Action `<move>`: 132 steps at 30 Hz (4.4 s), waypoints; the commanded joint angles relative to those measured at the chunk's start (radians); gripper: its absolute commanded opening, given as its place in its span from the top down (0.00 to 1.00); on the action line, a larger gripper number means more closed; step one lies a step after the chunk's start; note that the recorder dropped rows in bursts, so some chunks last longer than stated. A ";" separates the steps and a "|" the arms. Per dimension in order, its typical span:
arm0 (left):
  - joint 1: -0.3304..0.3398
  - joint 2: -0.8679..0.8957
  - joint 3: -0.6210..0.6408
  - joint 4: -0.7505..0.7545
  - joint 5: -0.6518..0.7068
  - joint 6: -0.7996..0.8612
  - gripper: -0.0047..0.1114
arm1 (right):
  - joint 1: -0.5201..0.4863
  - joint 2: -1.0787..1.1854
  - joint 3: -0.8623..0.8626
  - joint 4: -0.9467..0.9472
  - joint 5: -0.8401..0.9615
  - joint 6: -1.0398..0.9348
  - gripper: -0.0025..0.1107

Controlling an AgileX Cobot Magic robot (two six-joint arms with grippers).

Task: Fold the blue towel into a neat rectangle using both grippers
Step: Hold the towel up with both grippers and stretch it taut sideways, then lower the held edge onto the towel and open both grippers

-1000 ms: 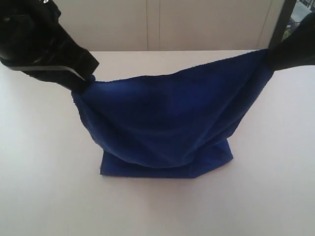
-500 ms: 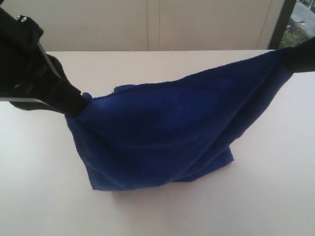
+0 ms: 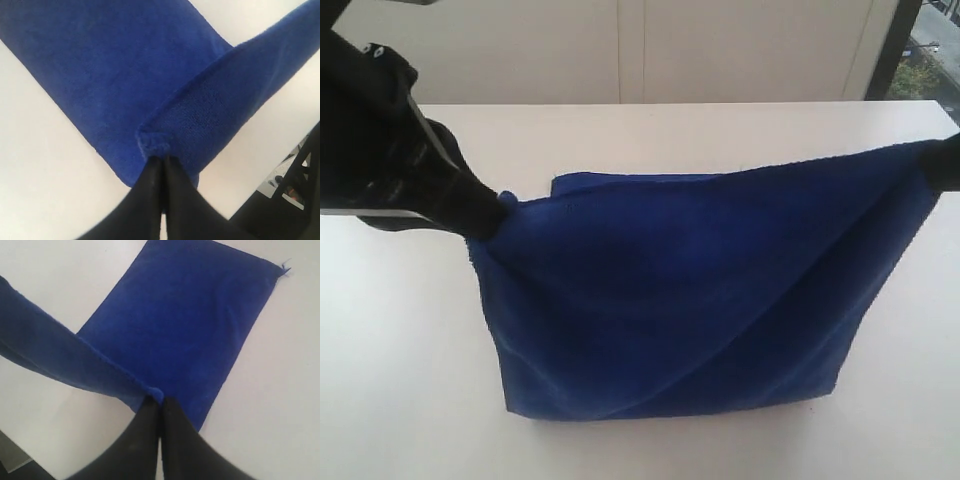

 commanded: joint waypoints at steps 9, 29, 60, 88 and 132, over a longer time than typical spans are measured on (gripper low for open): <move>-0.005 -0.013 0.088 -0.006 -0.140 -0.009 0.96 | -0.008 0.030 0.065 -0.009 -0.038 0.014 0.98; 0.105 0.159 0.098 0.359 -0.576 -0.214 0.96 | -0.008 0.352 0.035 0.009 -0.447 0.014 0.98; 0.288 0.558 -0.116 0.355 -0.767 -0.250 0.96 | -0.008 0.729 -0.241 -0.019 -0.542 0.014 0.98; 0.347 0.828 -0.279 0.311 -0.863 -0.256 0.96 | -0.008 0.978 -0.373 -0.019 -0.614 0.018 0.98; 0.396 0.964 -0.338 0.324 -0.916 -0.161 0.89 | 0.021 1.119 -0.405 -0.019 -0.867 0.014 0.98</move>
